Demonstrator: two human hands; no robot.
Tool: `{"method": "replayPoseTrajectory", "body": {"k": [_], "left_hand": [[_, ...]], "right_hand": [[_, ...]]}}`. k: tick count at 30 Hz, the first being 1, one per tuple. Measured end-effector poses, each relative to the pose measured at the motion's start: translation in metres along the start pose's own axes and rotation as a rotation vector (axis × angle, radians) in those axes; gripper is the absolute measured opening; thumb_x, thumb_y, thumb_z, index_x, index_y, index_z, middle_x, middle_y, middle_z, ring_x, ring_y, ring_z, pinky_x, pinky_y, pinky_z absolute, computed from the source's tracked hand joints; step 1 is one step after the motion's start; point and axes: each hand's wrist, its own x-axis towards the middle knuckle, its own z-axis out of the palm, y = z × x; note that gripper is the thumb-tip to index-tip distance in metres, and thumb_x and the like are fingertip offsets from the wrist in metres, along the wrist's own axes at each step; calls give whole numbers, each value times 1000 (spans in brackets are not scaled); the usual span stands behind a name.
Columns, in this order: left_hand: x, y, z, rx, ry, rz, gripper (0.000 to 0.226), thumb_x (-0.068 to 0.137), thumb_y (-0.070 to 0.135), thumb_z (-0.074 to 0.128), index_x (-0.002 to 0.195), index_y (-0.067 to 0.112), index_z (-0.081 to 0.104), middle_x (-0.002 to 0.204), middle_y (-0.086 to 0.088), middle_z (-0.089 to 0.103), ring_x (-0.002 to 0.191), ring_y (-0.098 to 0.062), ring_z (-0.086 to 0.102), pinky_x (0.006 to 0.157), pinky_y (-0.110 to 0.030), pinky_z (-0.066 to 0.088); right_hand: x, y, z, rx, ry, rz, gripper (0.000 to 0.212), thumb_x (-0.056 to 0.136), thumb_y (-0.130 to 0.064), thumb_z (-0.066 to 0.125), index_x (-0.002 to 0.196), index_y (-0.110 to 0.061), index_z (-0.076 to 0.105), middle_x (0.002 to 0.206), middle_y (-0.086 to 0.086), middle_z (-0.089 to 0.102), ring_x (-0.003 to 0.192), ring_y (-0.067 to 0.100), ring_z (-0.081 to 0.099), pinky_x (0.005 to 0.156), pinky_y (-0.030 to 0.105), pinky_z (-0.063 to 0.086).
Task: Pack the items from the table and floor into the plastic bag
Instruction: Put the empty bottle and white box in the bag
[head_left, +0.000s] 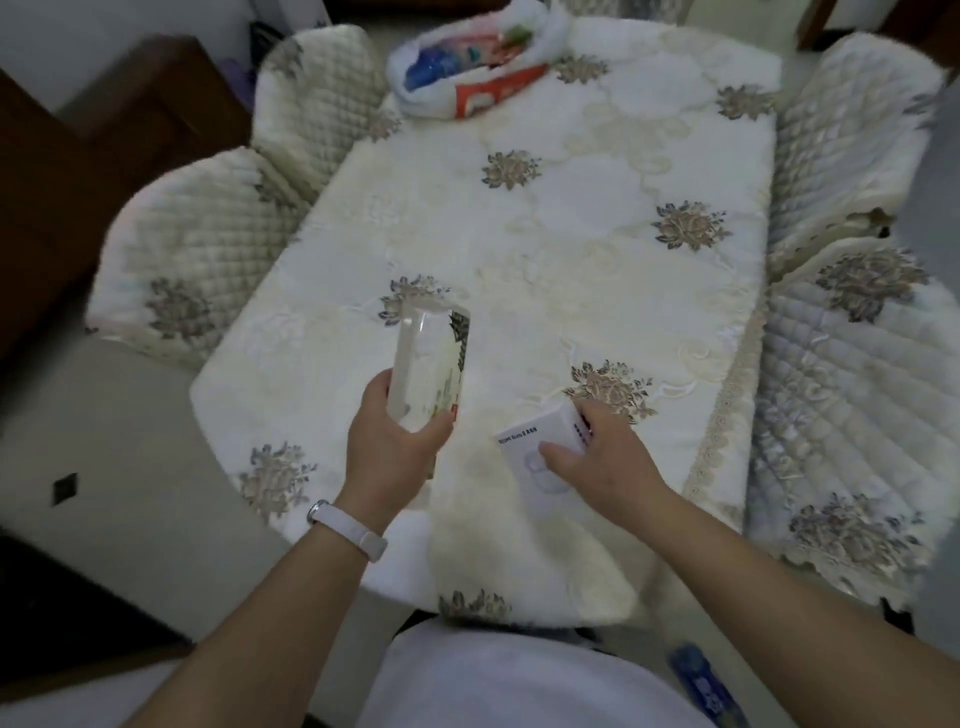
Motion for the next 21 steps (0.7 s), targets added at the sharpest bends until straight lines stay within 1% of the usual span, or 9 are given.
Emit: {"method": "replayPoseTrajectory", "body": {"k": [2, 4, 6, 9, 11, 14, 16, 18, 21], "left_hand": [[-15, 0, -18, -42, 43, -16, 52, 78, 19, 79, 118, 31, 48, 101, 17, 59, 86, 0, 61, 57, -14, 51], [-24, -6, -36, -99, 92, -48, 50, 79, 14, 79, 118, 26, 50, 101, 13, 61, 84, -2, 62, 54, -11, 50], [-31, -16, -52, -165, 135, -91, 44, 79, 13, 78, 115, 22, 55, 101, 8, 64, 84, -4, 64, 55, -10, 49], [-35, -32, -77, -281, 189, -134, 35, 79, 9, 77, 102, 30, 59, 98, 7, 69, 84, -7, 68, 58, -14, 51], [-34, -46, -96, -360, 214, -147, 37, 79, 6, 76, 99, 32, 59, 97, 6, 70, 85, -10, 70, 61, -19, 55], [-29, -73, -131, -428, 223, -184, 41, 78, 7, 78, 107, 27, 59, 104, 1, 72, 93, -18, 71, 77, -37, 59], [-23, -93, -162, -497, 209, -190, 43, 79, 6, 77, 113, 23, 60, 106, -2, 73, 95, -22, 71, 80, -44, 59], [-16, -115, -198, -548, 167, -184, 45, 80, 3, 75, 119, 19, 58, 106, -4, 73, 94, -24, 72, 78, -46, 60], [-3, -148, -258, -587, 168, -154, 55, 73, 9, 78, 123, 19, 56, 109, -4, 71, 94, -22, 72, 73, -39, 60]], "right_hand": [[-1, -17, 7, -7, -18, -63, 28, 79, -30, 73, 92, -15, 54, 83, -3, 57, 72, 14, 54, 61, 30, 42], [-2, -35, 17, -5, -52, -111, 26, 80, -31, 73, 91, -16, 54, 81, -5, 56, 70, 15, 54, 59, 32, 43], [-4, -51, 30, -18, -97, -150, 24, 82, -32, 71, 89, -18, 52, 81, -3, 58, 69, 16, 55, 57, 32, 41], [-7, -73, 52, -56, -135, -184, 23, 84, -33, 68, 91, -20, 52, 83, -4, 59, 70, 14, 57, 55, 30, 40], [-7, -89, 70, -97, -151, -207, 22, 83, -34, 69, 90, -22, 51, 82, -5, 59, 70, 10, 56, 54, 28, 39], [-4, -117, 105, -128, -149, -209, 23, 80, -32, 71, 88, -24, 51, 82, -8, 59, 70, 7, 56, 56, 26, 40], [-2, -140, 136, -138, -146, -212, 24, 79, -32, 71, 91, -22, 53, 84, -7, 61, 73, 11, 57, 61, 28, 43], [-2, -166, 171, -145, -145, -215, 24, 81, -32, 71, 94, -21, 53, 86, -7, 61, 75, 13, 58, 64, 29, 45], [-4, -208, 229, -175, -170, -230, 26, 82, -32, 70, 97, -18, 53, 89, -2, 62, 78, 16, 60, 67, 35, 49]]}}
